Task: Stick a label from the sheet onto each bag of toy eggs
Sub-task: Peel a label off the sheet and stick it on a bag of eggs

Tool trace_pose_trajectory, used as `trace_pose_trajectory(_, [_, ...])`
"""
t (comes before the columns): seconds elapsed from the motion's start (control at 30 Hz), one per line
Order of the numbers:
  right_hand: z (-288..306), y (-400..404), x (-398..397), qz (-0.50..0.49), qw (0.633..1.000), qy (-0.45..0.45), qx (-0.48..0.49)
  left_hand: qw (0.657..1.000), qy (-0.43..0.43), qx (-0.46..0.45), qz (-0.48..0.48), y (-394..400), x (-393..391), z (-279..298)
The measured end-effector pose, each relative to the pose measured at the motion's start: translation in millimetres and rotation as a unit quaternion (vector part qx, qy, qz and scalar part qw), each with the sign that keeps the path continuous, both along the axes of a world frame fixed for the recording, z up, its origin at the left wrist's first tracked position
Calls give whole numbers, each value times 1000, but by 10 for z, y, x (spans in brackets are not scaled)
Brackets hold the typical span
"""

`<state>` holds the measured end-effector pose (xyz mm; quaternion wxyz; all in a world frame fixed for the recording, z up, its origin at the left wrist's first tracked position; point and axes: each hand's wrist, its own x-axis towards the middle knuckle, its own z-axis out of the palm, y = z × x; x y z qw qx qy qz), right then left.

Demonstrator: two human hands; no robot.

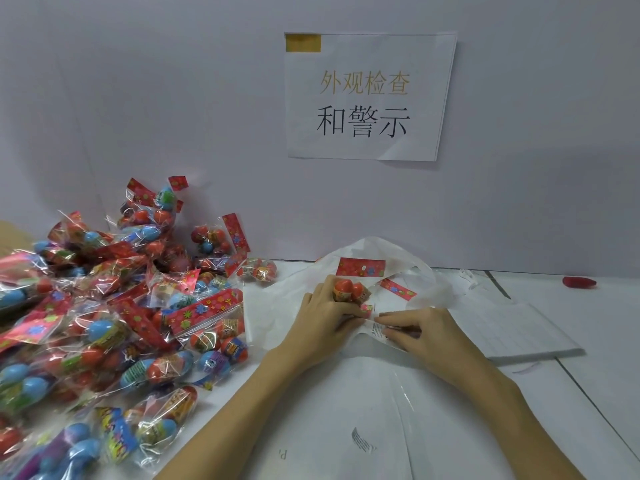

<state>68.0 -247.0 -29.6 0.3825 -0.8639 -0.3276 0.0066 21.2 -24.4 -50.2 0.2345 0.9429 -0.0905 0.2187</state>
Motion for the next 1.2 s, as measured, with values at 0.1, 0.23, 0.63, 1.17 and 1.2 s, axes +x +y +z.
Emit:
trace_pose_trajectory(0.1, [-10,13,-13,-1,1000,-7,18,1000,4,-2,-6,8,9,-5])
trace_pose_trajectory(0.23, [-36,60,-27,1,996,-86,21,1000,7,-17,-10,7,2,7])
trace_pose_trajectory(0.63, [43,133,-117,32,986,-164,19,998,26,-48,-17,25,-1,38])
trace_pose_trajectory(1.17, [274,140,-178,-31,807,322,495,847,19,-525,-83,-102,-125,409])
trace_pose_trajectory(1.2, [286,147,-187,-27,802,326,501,841,21,-533,-91,-127,-130,419])
